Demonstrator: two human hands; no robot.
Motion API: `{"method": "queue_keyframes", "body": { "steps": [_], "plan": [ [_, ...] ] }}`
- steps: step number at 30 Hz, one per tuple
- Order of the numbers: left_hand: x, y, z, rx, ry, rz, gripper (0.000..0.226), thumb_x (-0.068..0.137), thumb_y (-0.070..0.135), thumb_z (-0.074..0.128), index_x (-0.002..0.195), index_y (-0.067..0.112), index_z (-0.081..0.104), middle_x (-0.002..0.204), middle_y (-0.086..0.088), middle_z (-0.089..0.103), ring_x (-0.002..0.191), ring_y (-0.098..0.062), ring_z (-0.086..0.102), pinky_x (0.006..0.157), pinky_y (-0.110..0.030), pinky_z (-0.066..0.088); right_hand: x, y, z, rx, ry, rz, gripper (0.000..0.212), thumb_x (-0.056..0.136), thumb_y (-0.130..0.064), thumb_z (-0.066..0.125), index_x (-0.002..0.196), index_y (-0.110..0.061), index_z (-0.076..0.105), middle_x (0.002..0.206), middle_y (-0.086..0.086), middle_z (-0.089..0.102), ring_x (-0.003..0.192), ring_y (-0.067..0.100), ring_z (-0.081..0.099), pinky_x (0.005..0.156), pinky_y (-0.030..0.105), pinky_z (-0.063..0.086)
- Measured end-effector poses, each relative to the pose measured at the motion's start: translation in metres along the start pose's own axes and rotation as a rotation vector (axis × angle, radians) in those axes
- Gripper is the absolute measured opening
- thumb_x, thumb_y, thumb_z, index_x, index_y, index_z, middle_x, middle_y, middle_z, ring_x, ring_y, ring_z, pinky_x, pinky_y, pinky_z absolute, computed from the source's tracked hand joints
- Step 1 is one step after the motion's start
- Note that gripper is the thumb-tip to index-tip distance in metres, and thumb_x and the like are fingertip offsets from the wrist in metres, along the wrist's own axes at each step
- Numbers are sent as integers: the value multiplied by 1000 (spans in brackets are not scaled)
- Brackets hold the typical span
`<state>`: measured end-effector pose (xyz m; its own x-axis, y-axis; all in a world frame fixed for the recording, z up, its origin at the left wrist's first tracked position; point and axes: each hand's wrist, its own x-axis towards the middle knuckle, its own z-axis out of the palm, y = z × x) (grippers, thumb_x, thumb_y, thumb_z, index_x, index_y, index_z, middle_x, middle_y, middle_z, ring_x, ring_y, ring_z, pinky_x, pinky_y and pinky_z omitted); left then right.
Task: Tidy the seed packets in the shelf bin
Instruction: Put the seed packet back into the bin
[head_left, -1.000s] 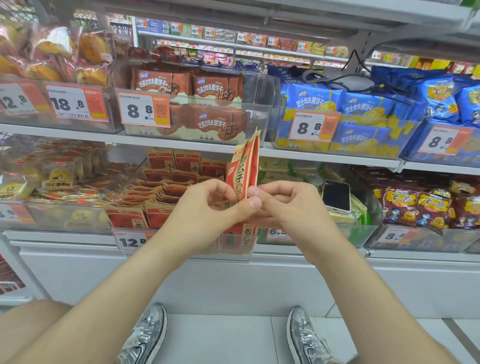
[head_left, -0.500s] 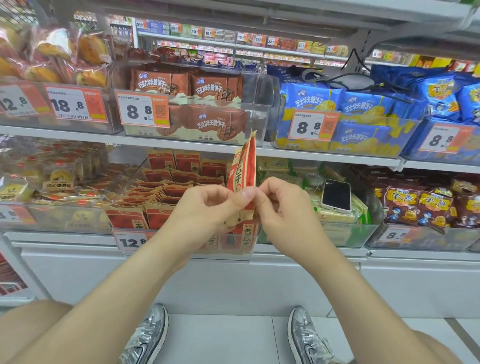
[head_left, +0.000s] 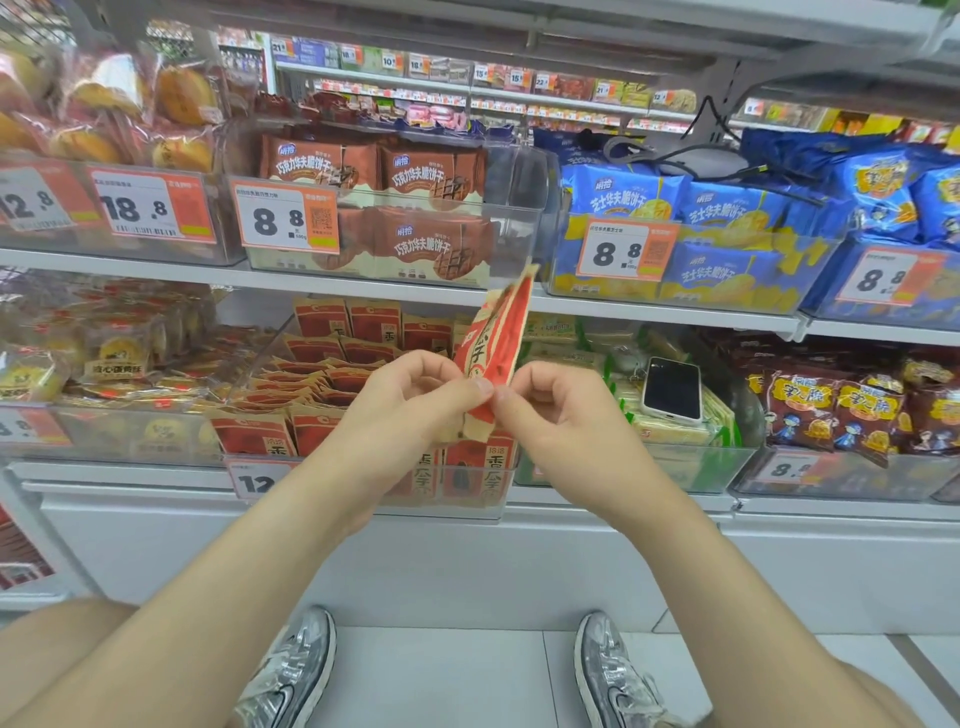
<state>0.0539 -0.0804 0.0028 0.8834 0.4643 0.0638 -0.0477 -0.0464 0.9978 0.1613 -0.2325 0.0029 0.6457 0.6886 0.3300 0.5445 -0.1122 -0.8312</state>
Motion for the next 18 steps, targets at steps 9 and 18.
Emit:
{"method": "queue_keyframes", "body": {
  "steps": [9, 18],
  "plan": [
    [1, -6, 8, -5, 151, 44, 44, 95, 48, 76, 110, 12, 56, 98, -4, 66, 72, -10, 64, 68, -31, 54, -5, 0, 4, -70, -366, 33, 20, 92, -21, 76, 75, -13, 81, 80, 14, 77, 74, 34, 71, 76, 48, 61],
    [-4, -12, 17, -17, -33, -24, 36, 98, 53, 69, 106, 19, 62, 116, -8, 77, 99, -21, 75, 87, -40, 58, 9, 1, 1, 115, -19, 124, 29, 108, -26, 56, 91, -11, 73, 78, 4, 78, 76, 18, 78, 71, 32, 63]
  ]
}}
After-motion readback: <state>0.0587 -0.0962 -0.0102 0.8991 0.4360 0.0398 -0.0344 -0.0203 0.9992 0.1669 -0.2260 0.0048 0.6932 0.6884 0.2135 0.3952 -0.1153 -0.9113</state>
